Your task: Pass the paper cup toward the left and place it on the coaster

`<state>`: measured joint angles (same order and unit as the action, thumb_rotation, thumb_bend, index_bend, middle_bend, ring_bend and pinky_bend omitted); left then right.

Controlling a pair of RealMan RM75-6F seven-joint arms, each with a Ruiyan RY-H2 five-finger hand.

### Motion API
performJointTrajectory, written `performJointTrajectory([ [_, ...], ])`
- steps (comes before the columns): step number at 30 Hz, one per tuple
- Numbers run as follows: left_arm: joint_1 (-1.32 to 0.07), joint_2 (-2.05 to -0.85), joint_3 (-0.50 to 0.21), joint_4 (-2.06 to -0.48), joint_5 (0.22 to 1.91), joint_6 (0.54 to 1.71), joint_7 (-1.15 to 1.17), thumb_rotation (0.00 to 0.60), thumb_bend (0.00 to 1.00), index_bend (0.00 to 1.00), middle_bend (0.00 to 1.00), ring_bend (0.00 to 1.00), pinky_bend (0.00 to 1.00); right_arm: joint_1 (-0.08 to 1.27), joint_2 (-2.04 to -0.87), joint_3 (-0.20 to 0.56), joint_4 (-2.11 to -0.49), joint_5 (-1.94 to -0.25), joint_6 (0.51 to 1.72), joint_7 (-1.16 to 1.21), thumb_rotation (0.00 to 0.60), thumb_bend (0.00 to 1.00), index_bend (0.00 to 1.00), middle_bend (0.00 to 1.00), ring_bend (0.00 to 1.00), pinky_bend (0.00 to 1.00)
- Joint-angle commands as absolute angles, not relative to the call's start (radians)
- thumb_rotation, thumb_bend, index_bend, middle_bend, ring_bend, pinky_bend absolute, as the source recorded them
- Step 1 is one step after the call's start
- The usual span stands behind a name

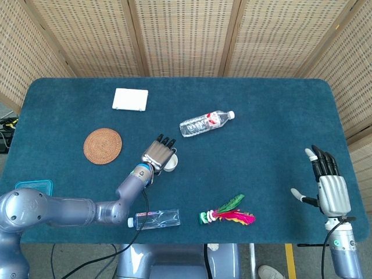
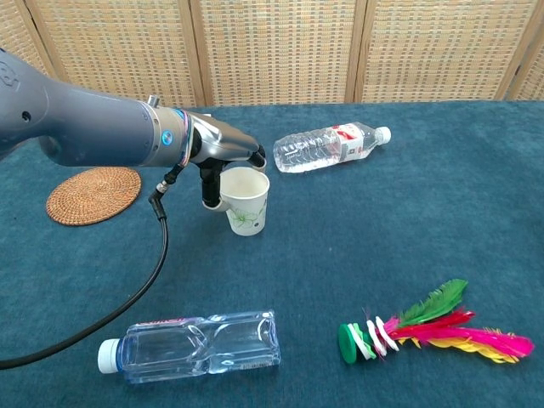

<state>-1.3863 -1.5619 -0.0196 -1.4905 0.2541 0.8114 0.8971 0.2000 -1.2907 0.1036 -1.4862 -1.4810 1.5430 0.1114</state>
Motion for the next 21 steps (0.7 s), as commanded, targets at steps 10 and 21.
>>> performJointTrajectory([
  [10,-1.357,-1.540,-0.002,-1.511,0.289,0.834,0.859,0.600,0.41,0.27,0.00,0.00,0.00,0.193,-1.289,0.108,-1.495,-1.497,1.543,0.112,0.600,0.08,0.00,0.00,0.00,0.00],
  [21,-1.284,-1.384,0.011,-1.586,0.366,0.875,0.778,0.600,0.41,0.27,0.00,0.00,0.00,0.191,-1.294,0.112,-1.503,-1.500,1.533,0.079,0.600,0.08,0.00,0.00,0.00,0.00],
])
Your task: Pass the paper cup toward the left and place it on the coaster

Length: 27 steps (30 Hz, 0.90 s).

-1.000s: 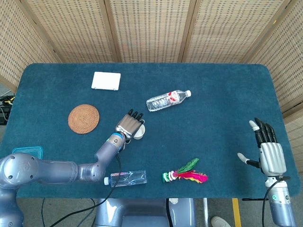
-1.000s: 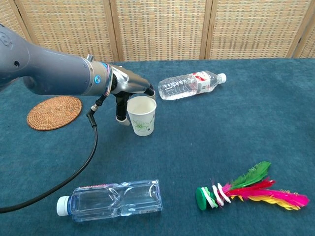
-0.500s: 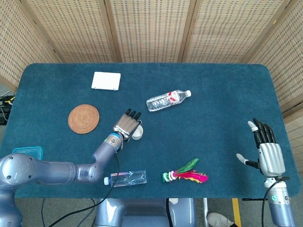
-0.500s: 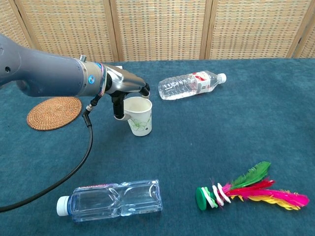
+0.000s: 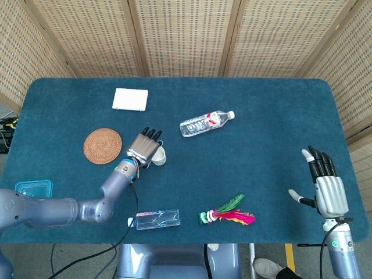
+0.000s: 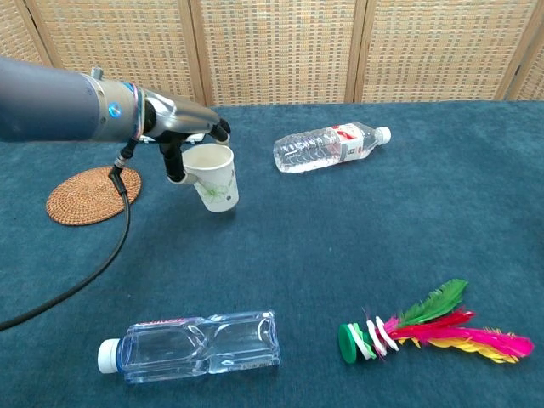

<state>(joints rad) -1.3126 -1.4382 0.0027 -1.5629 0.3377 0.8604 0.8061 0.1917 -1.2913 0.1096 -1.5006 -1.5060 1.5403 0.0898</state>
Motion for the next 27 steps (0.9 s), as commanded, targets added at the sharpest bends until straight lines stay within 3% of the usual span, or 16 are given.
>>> performJointTrajectory([
  [1,-1.274,-1.366,0.014,-1.589,0.375,0.875,0.768,0.600,0.41,0.27,0.00,0.00,0.00,0.190,-1.294,0.113,-1.505,-1.499,1.533,0.077,0.600,0.08,0.00,0.00,0.00,0.00],
  [11,-1.163,-1.261,0.061,-1.514,0.434,0.820,0.662,0.600,0.41,0.27,0.00,0.00,0.00,0.190,-1.298,0.117,-1.510,-1.497,1.519,0.049,0.600,0.08,0.00,0.00,0.00,0.00],
  [27,-1.066,-1.309,0.093,-1.283,0.456,0.699,0.585,0.600,0.41,0.27,0.00,0.00,0.00,0.195,-1.312,0.120,-1.506,-1.488,1.492,0.016,0.600,0.08,0.00,0.00,0.00,0.00],
])
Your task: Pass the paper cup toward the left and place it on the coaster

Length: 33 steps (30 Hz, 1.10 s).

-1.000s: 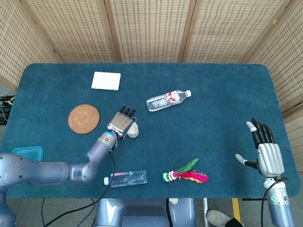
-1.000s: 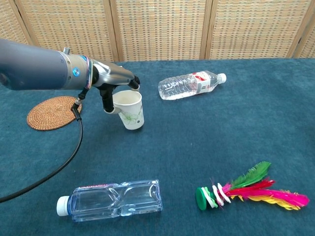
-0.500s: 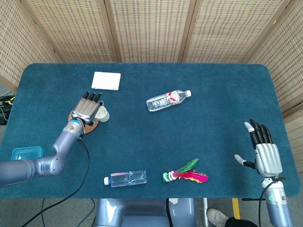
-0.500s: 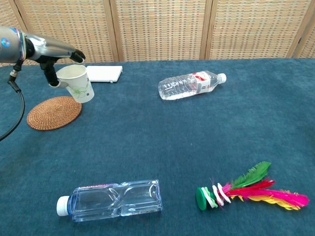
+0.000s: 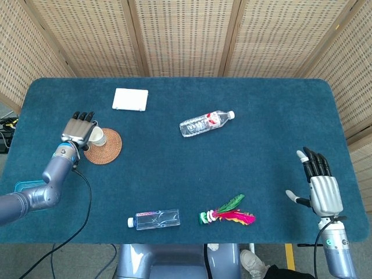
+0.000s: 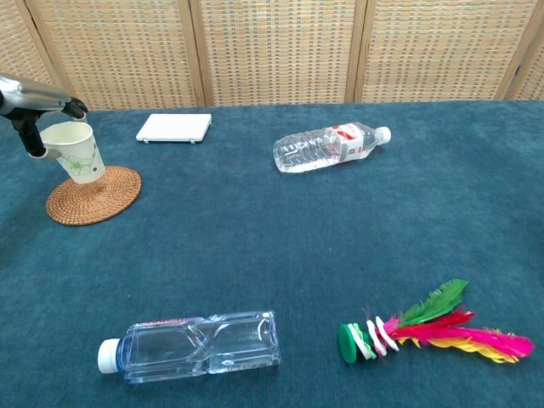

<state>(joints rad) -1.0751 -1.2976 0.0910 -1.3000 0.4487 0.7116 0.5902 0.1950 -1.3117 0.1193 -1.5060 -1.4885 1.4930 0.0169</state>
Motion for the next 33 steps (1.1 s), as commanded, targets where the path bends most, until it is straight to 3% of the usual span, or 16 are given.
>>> performJointTrajectory([
  [1,-1.064,-1.313,0.093,-1.277,0.459,0.696,0.585,0.600,0.41,0.27,0.00,0.00,0.00,0.195,-1.312,0.120,-1.506,-1.487,1.492,0.015,0.600,0.08,0.00,0.00,0.00,0.00],
  [9,-1.057,-1.348,0.091,-1.239,0.459,0.681,0.590,0.600,0.41,0.25,0.00,0.00,0.00,0.194,-1.313,0.123,-1.506,-1.483,1.487,0.017,0.600,0.08,0.00,0.00,0.00,0.00],
  [12,-1.057,-1.357,0.089,-1.227,0.459,0.685,0.598,0.600,0.39,0.15,0.00,0.00,0.00,0.193,-1.312,0.125,-1.506,-1.481,1.486,0.020,0.600,0.08,0.00,0.00,0.00,0.00],
  [16,-1.055,-1.358,0.086,-1.228,0.458,0.689,0.605,0.600,0.27,0.01,0.00,0.00,0.00,0.192,-1.312,0.126,-1.505,-1.482,1.487,0.024,0.600,0.08,0.00,0.00,0.00,0.00],
  [25,-1.043,-1.349,0.076,-1.244,0.450,0.702,0.604,0.600,0.18,0.00,0.00,0.00,0.00,0.191,-1.313,0.126,-1.507,-1.485,1.487,0.025,0.600,0.08,0.00,0.00,0.00,0.00],
  [33,-0.987,-1.278,0.010,-1.343,0.547,0.782,0.496,0.600,0.17,0.00,0.00,0.00,0.00,0.191,-1.314,0.126,-1.511,-1.491,1.487,0.018,0.600,0.08,0.00,0.00,0.00,0.00],
])
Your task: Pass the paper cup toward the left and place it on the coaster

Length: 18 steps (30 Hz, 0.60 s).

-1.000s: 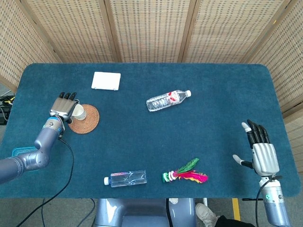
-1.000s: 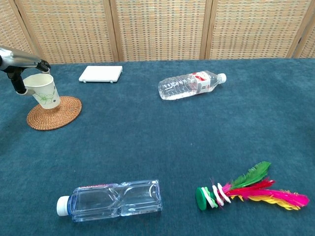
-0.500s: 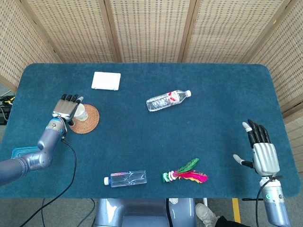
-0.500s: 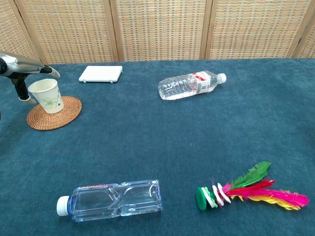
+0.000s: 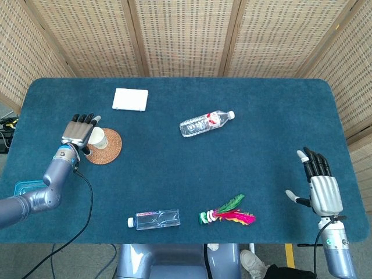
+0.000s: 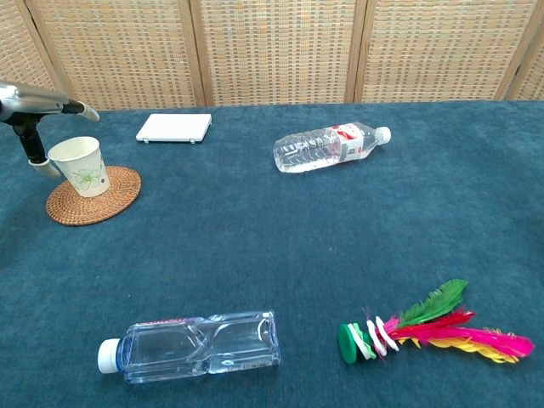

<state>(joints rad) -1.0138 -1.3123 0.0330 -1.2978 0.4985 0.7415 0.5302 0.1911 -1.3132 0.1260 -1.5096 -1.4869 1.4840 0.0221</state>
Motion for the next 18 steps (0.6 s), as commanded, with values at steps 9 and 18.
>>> performJointTrajectory([
  [9,-0.849,-1.248,-0.036,-1.496,0.748,1.087,0.395,0.600,0.13,0.00,0.00,0.00,0.00,0.188,-1.310,0.119,-1.526,-1.516,1.502,0.003,0.600,0.08,0.00,0.00,0.00,0.00],
  [18,-0.641,-1.261,0.028,-1.712,1.000,1.461,0.412,0.600,0.13,0.00,0.00,0.00,0.00,0.195,-1.313,0.107,-1.534,-1.531,1.488,-0.043,0.600,0.08,0.00,0.00,0.00,0.00],
])
